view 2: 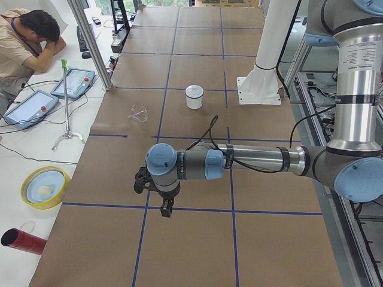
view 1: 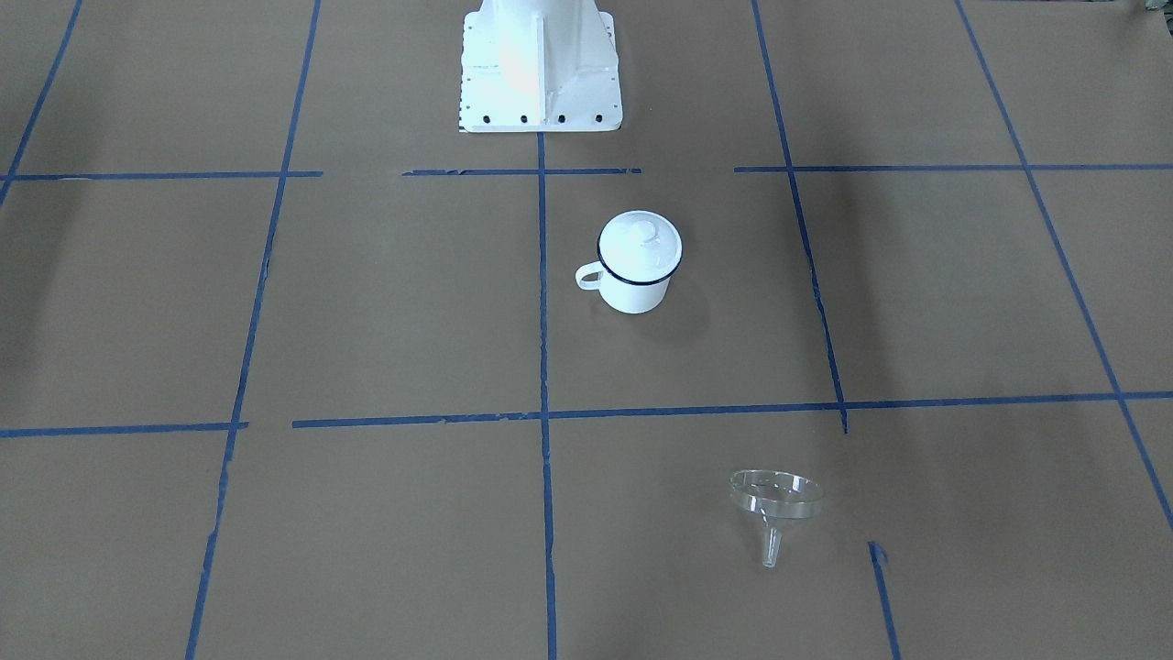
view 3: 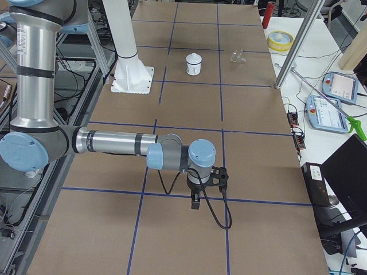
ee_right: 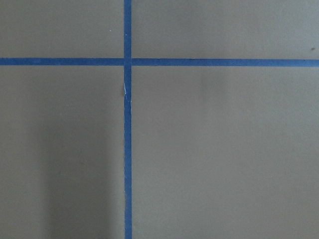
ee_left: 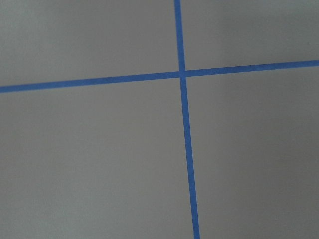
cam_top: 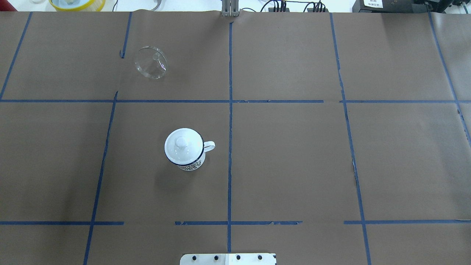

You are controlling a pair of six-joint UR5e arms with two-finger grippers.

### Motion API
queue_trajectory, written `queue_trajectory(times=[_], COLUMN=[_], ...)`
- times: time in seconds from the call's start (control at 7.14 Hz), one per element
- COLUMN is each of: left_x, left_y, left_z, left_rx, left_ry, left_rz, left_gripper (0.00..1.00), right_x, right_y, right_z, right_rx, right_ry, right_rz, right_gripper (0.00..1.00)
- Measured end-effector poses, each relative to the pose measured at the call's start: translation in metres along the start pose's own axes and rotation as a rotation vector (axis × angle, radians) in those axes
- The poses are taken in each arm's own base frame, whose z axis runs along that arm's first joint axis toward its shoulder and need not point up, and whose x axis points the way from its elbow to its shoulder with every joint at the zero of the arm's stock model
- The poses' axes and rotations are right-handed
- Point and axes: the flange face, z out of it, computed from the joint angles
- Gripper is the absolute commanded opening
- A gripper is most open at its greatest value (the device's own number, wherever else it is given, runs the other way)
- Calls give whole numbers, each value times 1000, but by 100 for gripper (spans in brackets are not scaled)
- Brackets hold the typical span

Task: Remove funnel from cup

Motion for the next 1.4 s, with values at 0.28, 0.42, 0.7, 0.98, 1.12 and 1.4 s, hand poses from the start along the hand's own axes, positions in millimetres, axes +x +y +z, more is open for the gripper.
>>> queue_trajectory(times=[0.28,0.42,0.7,0.98,1.12,1.4], left_x=[-1,0,3,6,7,6], left_y=[1,1,-3,-3,-4,-2], left_z=[1,0,-3,-6,-7,-7], left_rx=[-1,2,11,17,18,19], left_ry=[1,0,-1,-3,-4,-5], left_rz=[3,7,21,26,26,24], left_gripper=[100,100,100,100,100,100], right_x=[0,0,0,0,0,0], right_y=[0,0,0,0,0,0], right_z=[0,0,0,0,0,0], right_rx=[0,0,0,0,0,0], right_ry=[0,0,0,0,0,0], right_rz=[0,0,0,0,0,0], right_gripper=[100,100,100,100,100,100])
